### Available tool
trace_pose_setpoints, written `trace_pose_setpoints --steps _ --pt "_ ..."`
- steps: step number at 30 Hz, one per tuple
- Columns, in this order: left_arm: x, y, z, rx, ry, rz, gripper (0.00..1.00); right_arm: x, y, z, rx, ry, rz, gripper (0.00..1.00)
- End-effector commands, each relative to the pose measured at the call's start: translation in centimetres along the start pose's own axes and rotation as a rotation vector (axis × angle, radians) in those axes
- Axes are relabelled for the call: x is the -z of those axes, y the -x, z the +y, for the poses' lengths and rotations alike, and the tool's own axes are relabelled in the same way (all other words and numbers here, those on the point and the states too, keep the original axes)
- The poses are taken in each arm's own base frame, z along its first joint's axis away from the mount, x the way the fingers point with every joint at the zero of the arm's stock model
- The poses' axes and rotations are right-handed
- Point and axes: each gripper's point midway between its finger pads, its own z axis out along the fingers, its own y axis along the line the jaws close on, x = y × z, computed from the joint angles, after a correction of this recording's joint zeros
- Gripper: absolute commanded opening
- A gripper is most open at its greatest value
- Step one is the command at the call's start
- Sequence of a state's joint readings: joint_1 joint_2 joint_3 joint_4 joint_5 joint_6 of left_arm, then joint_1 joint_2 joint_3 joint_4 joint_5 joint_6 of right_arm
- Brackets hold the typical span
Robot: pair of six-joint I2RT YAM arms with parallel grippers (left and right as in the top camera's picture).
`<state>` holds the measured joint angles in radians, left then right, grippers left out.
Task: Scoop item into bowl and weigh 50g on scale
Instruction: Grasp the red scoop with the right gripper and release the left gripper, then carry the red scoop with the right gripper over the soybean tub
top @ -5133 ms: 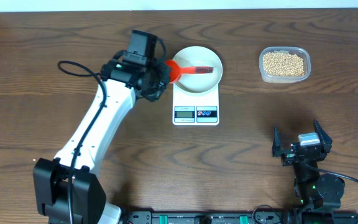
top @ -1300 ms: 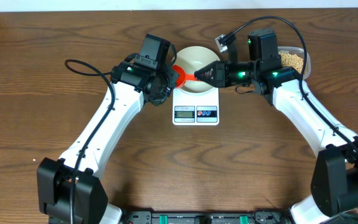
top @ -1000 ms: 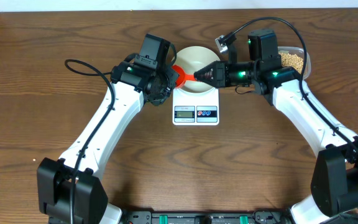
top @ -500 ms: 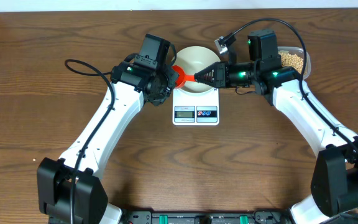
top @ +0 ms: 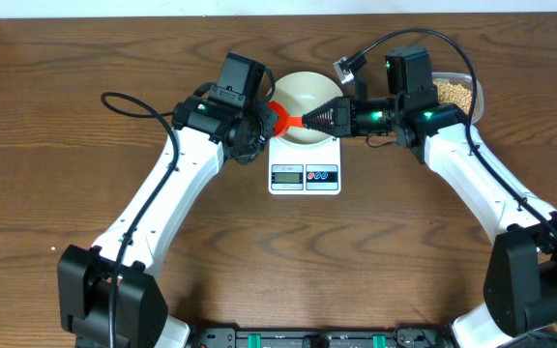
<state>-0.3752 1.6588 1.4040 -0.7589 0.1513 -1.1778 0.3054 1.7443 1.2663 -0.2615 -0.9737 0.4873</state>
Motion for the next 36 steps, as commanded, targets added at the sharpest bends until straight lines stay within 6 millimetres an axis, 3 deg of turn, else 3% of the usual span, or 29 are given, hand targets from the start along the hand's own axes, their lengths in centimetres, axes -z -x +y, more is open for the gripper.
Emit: trace_pose_setpoints --steps 1,9,13,19,22,26,33,36 --pt "0.0 0.0 -0.1 -0.008 0.001 -0.001 0.07 -0.1 -0.3 0.3 0.003 0.007 0.008 0.01" --pt "0.0 0.0 -0.1 -0.008 0.001 -0.001 0.08 -0.1 -0.3 0.2 0.0 0.006 0.009 0.01" --pt "0.0 0.0 -0.1 -0.008 0.001 -0.001 0.29 0.2 -0.1 0.0 -0.003 0.002 0.002 0.01" --pt "0.0 0.0 -0.1 -0.008 0.001 -0.001 0.52 1.2 0.7 -0.8 -0.029 -0.01 -0.027 0.01" --pt "0.0 0.0 -0.1 -0.008 0.001 -0.001 0.57 2.5 1.6 -1.7 -0.044 -0.025 -0.061 0.01" --pt "0.0 -0.1 -0.1 -0.05 -0.002 0.005 0.57 5.8 3.5 -3.6 -0.064 -0.053 -0.144 0.01" --pt "0.2 -0.8 -2.5 -0.429 -0.117 0.032 0.56 14.2 5.6 -3.2 0.012 -0.098 -0.301 0.01" --pt "0.2 -0.9 -2.3 -0.562 -0.113 0.029 0.22 17.6 5.7 -2.6 0.052 -0.152 -0.366 0.01"
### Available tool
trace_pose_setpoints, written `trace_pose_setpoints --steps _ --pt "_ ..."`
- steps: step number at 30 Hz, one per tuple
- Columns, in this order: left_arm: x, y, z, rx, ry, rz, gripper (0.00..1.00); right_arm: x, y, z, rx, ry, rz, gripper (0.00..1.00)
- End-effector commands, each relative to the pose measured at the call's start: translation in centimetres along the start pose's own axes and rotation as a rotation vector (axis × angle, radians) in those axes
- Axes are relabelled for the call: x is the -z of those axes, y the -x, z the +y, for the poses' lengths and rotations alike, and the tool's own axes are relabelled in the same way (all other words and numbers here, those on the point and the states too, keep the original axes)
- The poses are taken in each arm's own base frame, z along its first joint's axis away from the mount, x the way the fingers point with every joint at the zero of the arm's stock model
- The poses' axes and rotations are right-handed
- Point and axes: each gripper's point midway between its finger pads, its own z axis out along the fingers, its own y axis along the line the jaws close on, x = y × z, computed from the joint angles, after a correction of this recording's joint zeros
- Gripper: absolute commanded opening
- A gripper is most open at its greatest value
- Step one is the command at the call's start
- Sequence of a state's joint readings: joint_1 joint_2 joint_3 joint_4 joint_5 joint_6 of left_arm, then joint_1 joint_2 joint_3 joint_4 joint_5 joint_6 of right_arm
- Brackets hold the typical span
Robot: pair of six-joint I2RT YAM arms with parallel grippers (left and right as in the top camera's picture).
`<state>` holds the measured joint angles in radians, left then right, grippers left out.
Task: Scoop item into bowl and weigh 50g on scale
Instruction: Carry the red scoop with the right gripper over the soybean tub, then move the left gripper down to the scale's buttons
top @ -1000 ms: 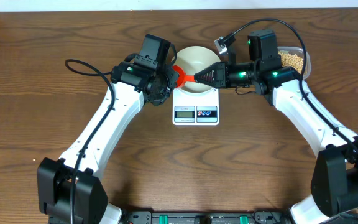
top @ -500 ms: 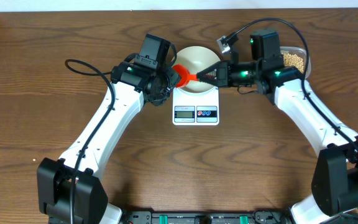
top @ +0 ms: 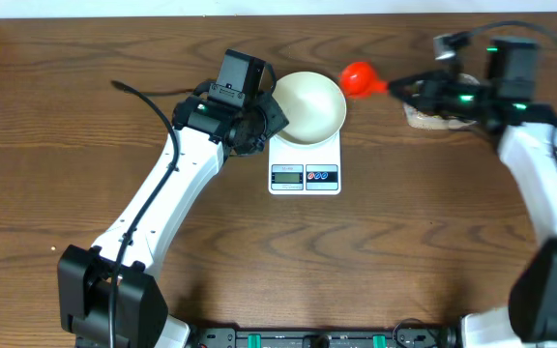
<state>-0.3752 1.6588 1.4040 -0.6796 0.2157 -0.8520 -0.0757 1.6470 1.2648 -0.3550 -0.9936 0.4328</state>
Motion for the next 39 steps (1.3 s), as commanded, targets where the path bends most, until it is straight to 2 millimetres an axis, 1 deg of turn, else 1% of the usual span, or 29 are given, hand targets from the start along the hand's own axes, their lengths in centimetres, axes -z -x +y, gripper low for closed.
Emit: trace_pose_setpoints --steps 1,4,7,11,14,18,22,24,27,31,39 --pt "0.1 -0.7 -0.1 -0.273 -0.006 0.028 0.08 4.3 1.2 2.6 0.138 -0.013 -0.09 0.01" --pt "0.1 -2.4 0.7 -0.388 0.032 0.087 0.07 6.6 1.8 1.9 0.144 -0.087 -0.145 0.01" --pt "0.0 -4.8 1.0 -0.499 0.065 0.148 0.07 7.7 2.1 1.1 0.152 -0.135 -0.17 0.01" --pt "-0.4 -6.8 1.4 -0.598 0.155 0.133 0.07 8.0 2.1 0.0 0.14 -0.181 -0.174 0.01" --pt "-1.6 -8.1 1.6 -0.66 0.191 0.105 0.07 8.1 2.1 -0.6 0.147 -0.214 -0.176 0.01" --pt "-3.3 -9.9 2.2 -0.706 0.193 0.123 0.07 8.2 2.1 -0.9 0.142 -0.234 -0.177 0.01" --pt "-5.0 -10.5 3.7 -0.762 0.218 0.159 0.07 8.2 2.0 -1.0 0.136 -0.235 -0.173 0.01" --pt "-5.7 -10.6 4.0 -0.779 0.227 0.172 0.07 8.2 2.0 -1.0 0.137 -0.235 -0.173 0.01" --pt "-7.1 -10.4 3.5 -0.841 0.206 0.161 0.07 8.2 1.9 -1.0 0.133 -0.236 -0.171 0.01" --pt "-8.7 -10.0 2.7 -0.851 0.181 0.134 0.07 8.1 1.6 -1.1 0.118 -0.239 -0.16 0.01" --pt "-10.5 -10.0 2.7 -0.895 0.175 0.135 0.07 8.2 1.3 -1.4 0.117 -0.253 -0.152 0.01"
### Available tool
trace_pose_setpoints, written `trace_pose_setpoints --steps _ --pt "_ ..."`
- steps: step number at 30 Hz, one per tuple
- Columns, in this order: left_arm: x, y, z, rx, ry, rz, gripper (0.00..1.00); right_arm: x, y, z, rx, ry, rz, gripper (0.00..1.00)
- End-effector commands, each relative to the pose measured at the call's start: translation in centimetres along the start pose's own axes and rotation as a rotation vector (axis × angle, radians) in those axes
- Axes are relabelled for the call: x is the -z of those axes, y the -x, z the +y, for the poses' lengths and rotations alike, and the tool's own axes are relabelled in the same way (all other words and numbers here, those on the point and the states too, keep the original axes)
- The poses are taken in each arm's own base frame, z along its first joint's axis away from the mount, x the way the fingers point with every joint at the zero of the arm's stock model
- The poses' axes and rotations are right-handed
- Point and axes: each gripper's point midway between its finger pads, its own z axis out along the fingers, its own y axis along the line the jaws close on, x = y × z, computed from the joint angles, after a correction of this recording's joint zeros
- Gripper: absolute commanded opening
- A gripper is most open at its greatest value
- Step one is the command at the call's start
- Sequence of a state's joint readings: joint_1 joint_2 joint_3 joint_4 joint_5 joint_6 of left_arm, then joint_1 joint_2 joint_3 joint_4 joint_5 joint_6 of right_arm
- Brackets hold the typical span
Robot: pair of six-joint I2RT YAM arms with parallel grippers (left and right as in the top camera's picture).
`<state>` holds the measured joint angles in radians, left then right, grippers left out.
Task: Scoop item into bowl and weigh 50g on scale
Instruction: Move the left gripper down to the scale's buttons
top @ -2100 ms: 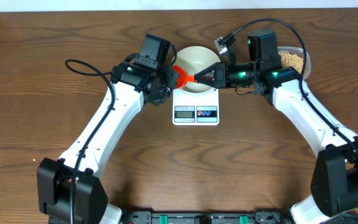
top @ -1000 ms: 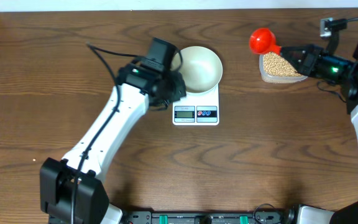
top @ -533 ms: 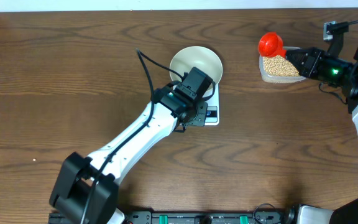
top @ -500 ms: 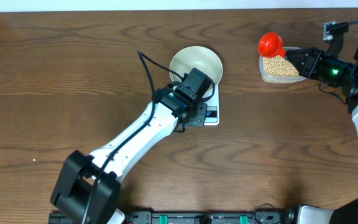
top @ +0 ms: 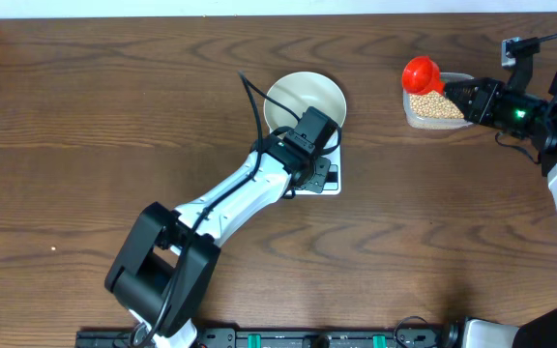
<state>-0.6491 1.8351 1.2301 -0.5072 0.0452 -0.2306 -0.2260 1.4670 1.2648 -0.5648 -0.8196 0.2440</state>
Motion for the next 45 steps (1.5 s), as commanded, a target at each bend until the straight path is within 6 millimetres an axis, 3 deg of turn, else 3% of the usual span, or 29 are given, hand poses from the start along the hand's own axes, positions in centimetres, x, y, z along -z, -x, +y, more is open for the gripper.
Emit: trace_pose_setpoints --steps 1,9,31,38,45 --pt "-0.9 0.0 0.4 -0.046 0.023 0.003 0.07 0.1 0.0 -0.2 0.017 -0.005 0.0 0.01" --pt "-1.7 0.7 0.2 -0.078 0.016 -0.022 0.07 0.1 0.0 -0.2 0.017 -0.005 0.0 0.01" --pt "-4.3 -0.7 0.2 -0.143 0.004 0.04 0.07 0.1 0.0 -0.2 0.017 -0.005 0.0 0.01" --pt "-4.0 -0.6 0.1 -0.166 0.002 0.034 0.07 0.1 0.0 -0.2 0.017 -0.005 -0.001 0.01" --pt "-1.3 0.9 -0.3 -0.169 -0.012 -0.031 0.07 0.1 0.0 -0.2 0.017 -0.005 -0.001 0.01"
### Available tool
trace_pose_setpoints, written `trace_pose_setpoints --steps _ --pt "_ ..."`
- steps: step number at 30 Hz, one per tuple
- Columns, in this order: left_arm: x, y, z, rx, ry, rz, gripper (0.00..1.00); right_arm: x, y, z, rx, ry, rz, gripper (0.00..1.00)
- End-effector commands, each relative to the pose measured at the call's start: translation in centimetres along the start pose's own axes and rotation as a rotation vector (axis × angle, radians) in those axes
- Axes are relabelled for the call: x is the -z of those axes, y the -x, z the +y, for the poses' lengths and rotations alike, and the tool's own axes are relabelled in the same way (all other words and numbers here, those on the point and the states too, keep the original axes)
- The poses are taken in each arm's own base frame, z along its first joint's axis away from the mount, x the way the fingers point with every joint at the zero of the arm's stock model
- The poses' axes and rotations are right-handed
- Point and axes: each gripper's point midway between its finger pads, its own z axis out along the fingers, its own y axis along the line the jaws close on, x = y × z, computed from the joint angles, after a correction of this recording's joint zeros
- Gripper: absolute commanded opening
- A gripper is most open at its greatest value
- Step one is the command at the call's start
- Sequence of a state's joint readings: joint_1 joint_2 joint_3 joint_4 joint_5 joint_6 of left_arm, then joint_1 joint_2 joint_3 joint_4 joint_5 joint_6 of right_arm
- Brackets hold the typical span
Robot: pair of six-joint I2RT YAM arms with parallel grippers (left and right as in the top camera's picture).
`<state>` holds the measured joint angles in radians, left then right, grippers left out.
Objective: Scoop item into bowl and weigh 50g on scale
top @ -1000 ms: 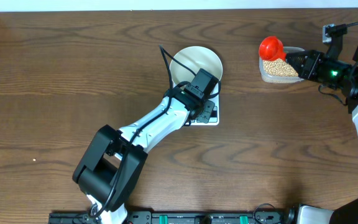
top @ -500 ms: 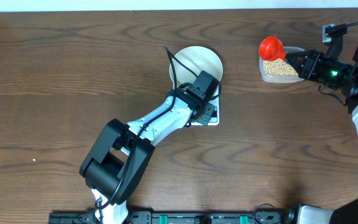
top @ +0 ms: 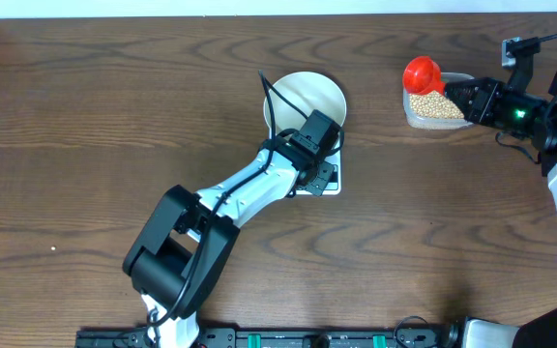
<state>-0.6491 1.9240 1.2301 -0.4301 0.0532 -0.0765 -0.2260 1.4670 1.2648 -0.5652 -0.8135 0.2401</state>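
Note:
The cream bowl [top: 305,100] stands on the white scale [top: 337,185], which is mostly covered by my left wrist. My left gripper [top: 321,173] hangs over the scale's front display end. Its fingers are hidden under the wrist, so open or shut does not show. At the far right, my right gripper [top: 460,97] is shut on the handle of the red scoop [top: 421,72]. The scoop's cup sits at the left end of the clear container of beige grains [top: 436,107].
Dark wooden table [top: 85,145] all around. The left arm's cable [top: 271,101] loops over the bowl's left rim. The left arm stretches diagonally from the front edge to the scale. A white wall edge runs along the back.
The left arm's elbow and base links have shifted a little to the right, and its cable now arcs over the bowl. Its wrist stays over the scale. The right arm and scoop have not moved.
First the right gripper held the red scoop at the bowl, with the left gripper at the bowl's left rim. Then the scoop was between bowl and grain container. Then it was at the container, and the left gripper was over the scale's display, where it still is.

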Motion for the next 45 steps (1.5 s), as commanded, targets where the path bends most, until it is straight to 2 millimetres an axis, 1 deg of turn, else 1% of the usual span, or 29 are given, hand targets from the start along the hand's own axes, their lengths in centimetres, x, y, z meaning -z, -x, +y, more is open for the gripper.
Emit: trace_pose_setpoints --steps 1,13,16,25,29,32,35,38,41,43,45 --pt "2.0 1.1 0.0 -0.015 -0.004 -0.053 0.07 0.1 0.0 -0.1 0.013 0.001 0.001 0.01" --pt "1.6 1.1 0.0 -0.014 -0.004 -0.051 0.07 0.1 0.0 0.0 0.013 0.001 0.001 0.01" --pt "0.9 0.7 0.0 -0.014 -0.002 -0.032 0.07 0.1 -0.1 -0.1 0.013 0.001 0.001 0.01" --pt "-2.3 -1.5 0.5 -0.012 0.015 0.061 0.07 0.1 -0.1 -0.1 0.012 0.001 0.002 0.01" --pt "-2.5 -1.8 1.0 -0.007 0.028 0.074 0.07 0.1 -0.1 -0.1 0.012 0.001 0.002 0.01" --pt "-2.1 -1.5 1.2 -0.001 0.029 0.064 0.07 0.1 -0.1 -0.1 0.012 0.001 0.002 0.01" --pt "-0.9 -0.8 1.1 -0.001 0.025 0.039 0.07 0.1 -0.1 -0.1 0.012 0.001 0.002 0.01" --pt "1.6 0.5 0.9 0.0 0.018 -0.011 0.07 0.1 0.0 0.0 0.013 0.001 0.001 0.01" --pt "5.6 1.9 0.5 0.013 -0.003 -0.092 0.07 0.1 0.0 -0.1 0.013 0.001 0.001 0.01" --pt "8.7 2.4 -0.3 0.016 -0.051 -0.141 0.07 0.2 -0.1 -0.2 0.009 -0.002 0.001 0.01" --pt "12.3 2.9 -0.7 0.012 -0.082 -0.209 0.07 0.3 0.0 -0.4 0.001 -0.008 -0.001 0.01"
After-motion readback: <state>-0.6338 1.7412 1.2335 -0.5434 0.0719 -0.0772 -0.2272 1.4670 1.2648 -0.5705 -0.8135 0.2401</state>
